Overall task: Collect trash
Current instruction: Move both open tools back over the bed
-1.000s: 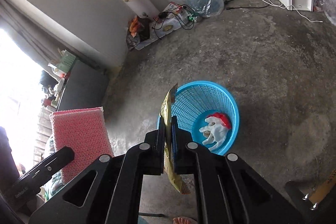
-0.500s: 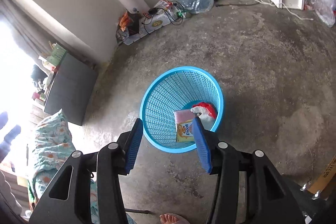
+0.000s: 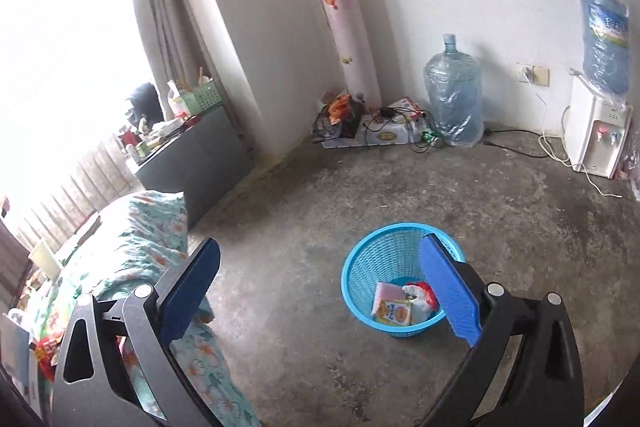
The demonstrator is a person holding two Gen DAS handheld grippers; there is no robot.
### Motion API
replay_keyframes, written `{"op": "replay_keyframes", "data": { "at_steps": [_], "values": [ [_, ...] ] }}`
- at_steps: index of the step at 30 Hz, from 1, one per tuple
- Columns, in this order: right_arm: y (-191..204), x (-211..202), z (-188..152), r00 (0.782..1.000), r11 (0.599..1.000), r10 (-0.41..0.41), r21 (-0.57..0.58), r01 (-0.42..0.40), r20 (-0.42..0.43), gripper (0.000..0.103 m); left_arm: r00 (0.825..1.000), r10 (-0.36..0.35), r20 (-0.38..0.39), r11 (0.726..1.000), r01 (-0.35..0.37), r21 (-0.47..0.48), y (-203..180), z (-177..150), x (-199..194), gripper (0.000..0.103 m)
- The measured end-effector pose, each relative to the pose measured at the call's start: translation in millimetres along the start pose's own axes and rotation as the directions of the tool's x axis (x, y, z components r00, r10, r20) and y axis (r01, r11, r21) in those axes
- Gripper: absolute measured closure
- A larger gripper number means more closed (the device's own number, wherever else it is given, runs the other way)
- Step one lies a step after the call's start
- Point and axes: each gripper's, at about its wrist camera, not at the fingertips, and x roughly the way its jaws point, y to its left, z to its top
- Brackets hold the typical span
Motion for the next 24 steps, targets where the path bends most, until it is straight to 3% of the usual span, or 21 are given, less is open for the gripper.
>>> {"op": "replay_keyframes", "data": {
  "at_steps": [3,8,15,24],
  "values": [
    [30,-13,-3,0.994,0.994,0.106,-0.029,-0.107,-0.040,0.006,0.997,0.076,0.019,0.997,-0.075,-0.011,22,-21,-35,0.024],
    [77,-31,-13,0.964,0.964,0.241,-0.088,-0.251,-0.112,0.006,0.983,0.181,0.036,0.983,-0.179,-0.039,51,-51,-80,0.023],
    [129,-42,-41,0.892,0.906,0.381,-0.093,-0.412,-0.244,0.006,0.961,0.272,0.044,0.962,-0.270,-0.044,69,-88,-120,0.023],
    [198,-42,-80,0.792,0.840,0.460,-0.092,-0.535,-0.402,0.006,0.938,0.340,0.073,0.940,-0.337,-0.049,97,-107,-170,0.023]
  ]
}}
